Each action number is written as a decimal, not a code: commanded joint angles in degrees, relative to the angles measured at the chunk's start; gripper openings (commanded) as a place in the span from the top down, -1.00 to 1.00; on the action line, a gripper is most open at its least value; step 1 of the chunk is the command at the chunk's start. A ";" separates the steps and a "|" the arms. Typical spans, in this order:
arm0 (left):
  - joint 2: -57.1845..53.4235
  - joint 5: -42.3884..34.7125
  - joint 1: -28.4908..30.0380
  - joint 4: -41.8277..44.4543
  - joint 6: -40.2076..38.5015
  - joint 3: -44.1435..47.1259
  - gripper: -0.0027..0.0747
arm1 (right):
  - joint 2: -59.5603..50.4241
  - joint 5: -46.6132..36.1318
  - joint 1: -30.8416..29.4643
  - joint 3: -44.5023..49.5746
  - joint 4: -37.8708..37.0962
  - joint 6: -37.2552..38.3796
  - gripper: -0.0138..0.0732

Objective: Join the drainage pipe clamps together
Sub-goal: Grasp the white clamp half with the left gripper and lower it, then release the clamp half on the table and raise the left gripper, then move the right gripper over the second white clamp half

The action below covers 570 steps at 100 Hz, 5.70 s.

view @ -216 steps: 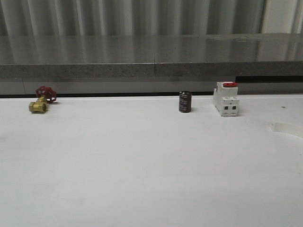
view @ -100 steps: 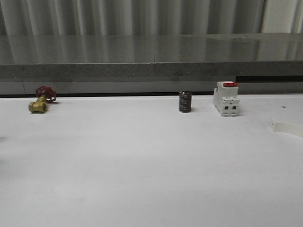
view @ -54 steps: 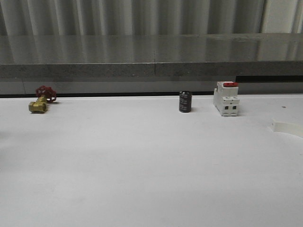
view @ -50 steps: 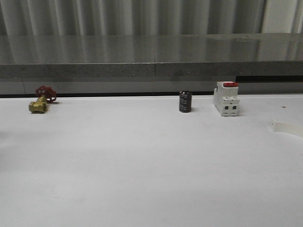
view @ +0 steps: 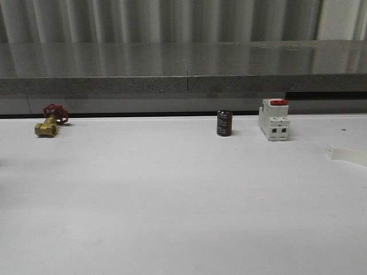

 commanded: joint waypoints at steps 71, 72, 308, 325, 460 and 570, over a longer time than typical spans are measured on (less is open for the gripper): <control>-5.02 0.73 -19.49 -14.73 -14.12 -13.29 0.99 | -1.17 -4.47 -0.27 -0.90 0.01 -0.20 0.83; -5.02 0.46 -20.09 -15.06 -14.12 -13.29 0.99 | -1.17 -4.47 -0.27 -0.90 0.01 -0.20 0.83; -40.10 -10.03 -14.46 1.55 -13.27 8.48 0.99 | -1.17 -4.52 -0.27 -0.90 0.01 -0.20 0.83; -50.29 -16.07 -13.55 2.03 -13.27 17.08 0.99 | -1.17 -4.52 -0.27 -0.90 0.01 -0.20 0.83; -95.42 -30.37 -13.55 7.07 -13.27 47.40 0.99 | 22.16 16.93 -0.27 -21.49 -1.95 -0.20 0.83; -95.42 -30.37 -13.55 7.07 -13.27 47.40 0.99 | 97.12 44.69 -5.67 -67.11 3.86 -2.12 -0.32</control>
